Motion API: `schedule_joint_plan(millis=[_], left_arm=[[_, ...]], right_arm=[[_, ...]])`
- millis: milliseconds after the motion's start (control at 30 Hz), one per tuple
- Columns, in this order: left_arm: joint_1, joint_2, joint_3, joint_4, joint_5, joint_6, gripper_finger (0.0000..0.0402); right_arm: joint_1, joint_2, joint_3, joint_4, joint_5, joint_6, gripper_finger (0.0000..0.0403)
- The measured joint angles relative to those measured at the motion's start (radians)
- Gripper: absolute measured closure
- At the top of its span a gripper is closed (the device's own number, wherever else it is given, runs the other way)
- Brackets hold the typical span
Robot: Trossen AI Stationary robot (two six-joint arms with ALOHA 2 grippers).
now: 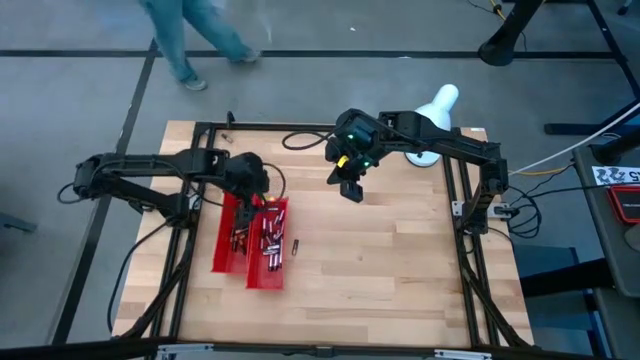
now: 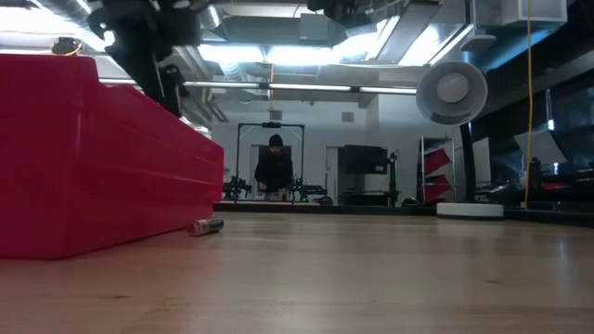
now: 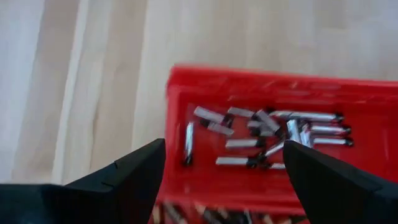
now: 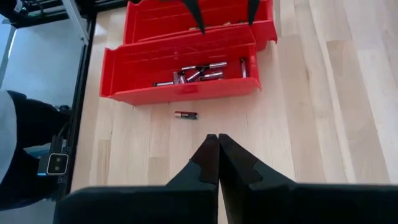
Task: Sort batteries
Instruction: Put the black battery into the left red bin
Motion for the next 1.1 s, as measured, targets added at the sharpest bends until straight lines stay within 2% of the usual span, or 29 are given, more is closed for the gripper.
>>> schedule_joint_plan(millis=[67, 133, 300, 367, 433, 533, 700, 767, 933, 1033, 1100], left_arm=[[0.041, 0.000, 0.000, -0.034, -0.006, -0.010, 0.0089], [0.082, 0.000, 0.000, -0.056, -0.021, -0.010, 0.0089], [0.185, -0.001, 0.000, -0.068, -0.035, 0.000, 0.0089], [0.225, -0.006, 0.000, -0.068, -0.036, 0.011, 0.0089], [0.267, -0.017, 0.000, -0.069, -0.036, 0.012, 0.0089], [0.338, -0.040, 0.000, -0.067, -0.036, 0.017, 0.0089], [0.479, -0.077, 0.000, -0.051, -0.030, 0.061, 0.0089], [0.536, -0.085, 0.000, -0.033, -0.011, 0.071, 0.0089], [0.671, -0.089, 0.000, 0.054, 0.093, 0.118, 0.0089], [0.749, -0.089, 0.000, 0.140, 0.162, 0.167, 0.0089], [0.800, -0.089, 0.000, 0.202, 0.216, 0.169, 0.0089]], right_arm=[[0.000, 0.000, 0.000, 0.006, 0.027, 0.013, 0.0400], [0.001, 0.000, 0.000, 0.016, 0.105, 0.062, 0.0400], [0.000, -0.001, -0.065, 0.024, 0.495, 0.232, 0.0400], [-0.001, 0.001, -0.110, -0.004, 0.598, 0.249, 0.0400], [-0.001, 0.001, -0.158, -0.023, 0.656, 0.263, 0.0400], [0.000, 0.001, -0.222, -0.039, 0.606, 0.320, 0.0400], [0.015, 0.000, -0.339, 0.126, 0.293, 0.204, 0.0400], [0.034, 0.000, -0.393, 0.232, 0.222, 0.169, 0.0400], [0.086, 0.000, -0.534, 0.397, 0.208, 0.083, 0.0392], [0.125, 0.001, -0.598, 0.505, 0.209, 0.086, 0.0363], [0.158, 0.002, -0.618, 0.572, 0.220, 0.144, 0.0331]])
